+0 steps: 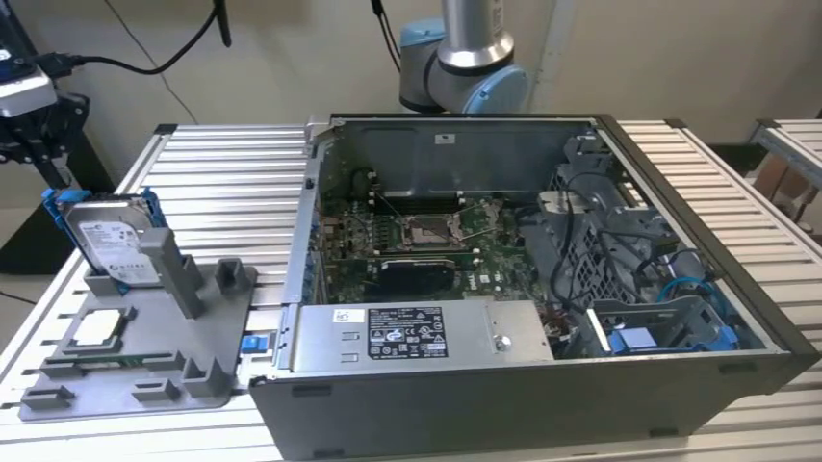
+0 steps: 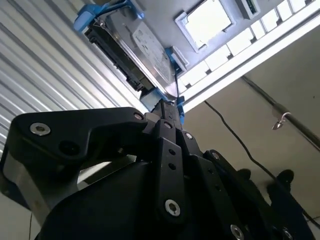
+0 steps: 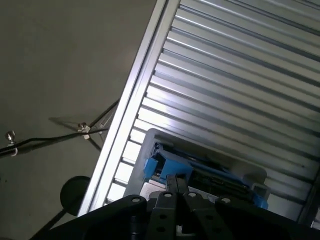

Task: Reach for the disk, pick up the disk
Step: 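Pick up the disk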

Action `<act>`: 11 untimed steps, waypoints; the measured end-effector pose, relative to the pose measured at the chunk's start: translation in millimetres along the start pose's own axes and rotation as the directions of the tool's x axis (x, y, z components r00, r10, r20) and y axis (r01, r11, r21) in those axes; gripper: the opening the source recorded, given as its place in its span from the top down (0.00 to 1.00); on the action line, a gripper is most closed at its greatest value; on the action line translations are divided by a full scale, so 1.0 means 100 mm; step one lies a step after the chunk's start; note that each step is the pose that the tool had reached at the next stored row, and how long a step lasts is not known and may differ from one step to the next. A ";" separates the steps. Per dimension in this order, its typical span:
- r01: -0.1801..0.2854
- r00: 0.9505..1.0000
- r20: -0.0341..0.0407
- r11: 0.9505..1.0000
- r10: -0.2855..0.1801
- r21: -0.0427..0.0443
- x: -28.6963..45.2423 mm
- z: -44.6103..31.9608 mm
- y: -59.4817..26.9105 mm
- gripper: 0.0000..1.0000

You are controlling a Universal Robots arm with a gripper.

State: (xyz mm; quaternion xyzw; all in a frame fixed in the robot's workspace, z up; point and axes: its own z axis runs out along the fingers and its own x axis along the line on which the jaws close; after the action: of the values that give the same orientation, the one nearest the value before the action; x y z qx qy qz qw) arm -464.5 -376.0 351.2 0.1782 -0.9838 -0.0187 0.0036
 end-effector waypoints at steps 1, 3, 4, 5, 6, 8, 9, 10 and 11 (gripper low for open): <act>0.010 1.000 0.000 1.000 -0.010 0.000 0.000 0.000 0.000 1.00; 0.027 1.000 -0.001 1.000 -0.027 0.000 0.000 0.000 0.000 1.00; 0.040 0.999 -0.002 0.999 -0.040 0.000 0.000 0.000 0.000 1.00; 0.058 0.998 -0.002 0.998 -0.058 0.000 0.000 0.000 0.000 1.00; 0.076 0.997 -0.003 0.997 -0.076 0.000 0.000 0.000 0.000 1.00; 0.112 0.994 -0.004 0.994 -0.112 0.000 0.000 0.000 0.000 1.00; 0.130 0.992 -0.004 0.992 -0.130 0.000 0.000 0.000 0.000 1.00; 0.148 0.989 -0.005 0.989 -0.148 0.000 0.000 0.000 0.001 1.00; 0.166 0.986 -0.005 0.986 -0.166 0.000 0.000 0.000 0.001 1.00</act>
State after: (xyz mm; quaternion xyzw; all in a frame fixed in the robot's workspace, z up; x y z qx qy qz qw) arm -464.6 -375.9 351.3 0.2594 -0.9656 -0.0182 0.0044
